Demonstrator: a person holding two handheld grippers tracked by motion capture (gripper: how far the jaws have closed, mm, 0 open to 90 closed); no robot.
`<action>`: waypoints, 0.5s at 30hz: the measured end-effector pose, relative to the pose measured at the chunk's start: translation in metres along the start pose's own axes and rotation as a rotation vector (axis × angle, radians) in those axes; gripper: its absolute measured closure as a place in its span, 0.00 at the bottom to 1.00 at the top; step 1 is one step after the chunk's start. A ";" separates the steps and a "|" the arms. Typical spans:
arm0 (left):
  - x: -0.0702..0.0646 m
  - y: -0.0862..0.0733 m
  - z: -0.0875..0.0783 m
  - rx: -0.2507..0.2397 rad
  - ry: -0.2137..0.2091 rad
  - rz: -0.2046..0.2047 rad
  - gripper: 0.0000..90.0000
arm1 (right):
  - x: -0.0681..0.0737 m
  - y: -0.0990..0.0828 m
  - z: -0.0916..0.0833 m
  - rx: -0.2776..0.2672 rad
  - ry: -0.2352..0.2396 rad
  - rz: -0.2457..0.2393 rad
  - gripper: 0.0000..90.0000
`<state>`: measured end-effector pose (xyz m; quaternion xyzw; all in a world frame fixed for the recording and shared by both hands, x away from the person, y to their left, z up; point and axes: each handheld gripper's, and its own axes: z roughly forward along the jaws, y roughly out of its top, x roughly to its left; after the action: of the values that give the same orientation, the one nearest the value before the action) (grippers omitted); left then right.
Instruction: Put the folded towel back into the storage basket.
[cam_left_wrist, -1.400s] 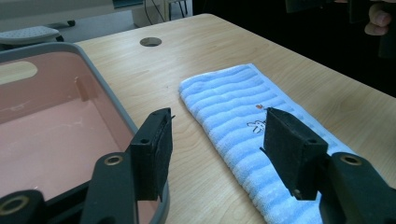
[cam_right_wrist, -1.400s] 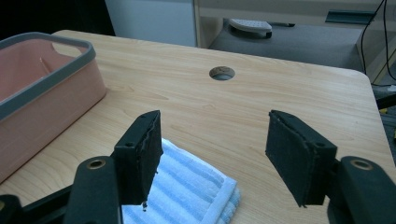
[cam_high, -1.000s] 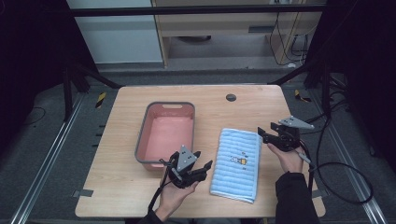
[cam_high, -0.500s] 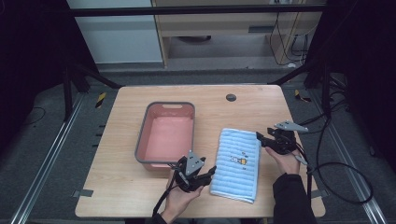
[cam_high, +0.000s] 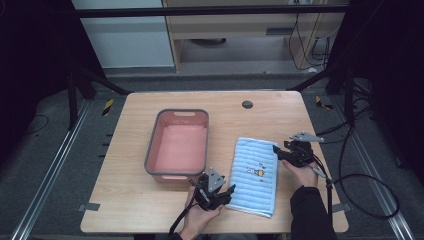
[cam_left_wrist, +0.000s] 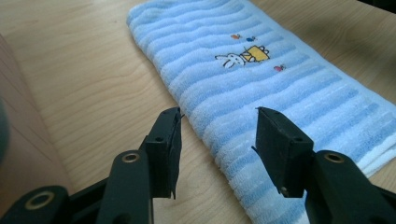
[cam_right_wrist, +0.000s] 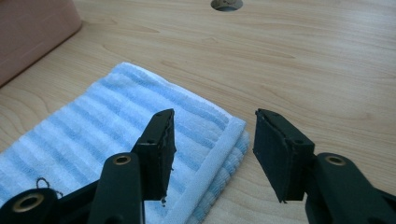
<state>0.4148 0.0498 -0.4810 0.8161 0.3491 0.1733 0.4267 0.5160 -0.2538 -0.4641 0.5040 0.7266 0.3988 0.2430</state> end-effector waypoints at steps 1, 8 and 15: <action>0.000 -0.001 0.002 0.009 0.000 0.000 0.56 | 0.000 -0.001 0.002 0.013 -0.003 -0.006 0.54; -0.002 -0.009 0.013 0.049 0.015 -0.025 0.56 | 0.000 -0.004 0.007 0.036 -0.006 -0.006 0.54; -0.002 -0.013 0.017 0.064 0.018 -0.033 0.55 | 0.003 -0.008 0.016 0.066 -0.013 -0.012 0.55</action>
<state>0.4180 0.0435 -0.5014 0.8219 0.3714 0.1623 0.4002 0.5226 -0.2473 -0.4795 0.5098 0.7408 0.3701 0.2332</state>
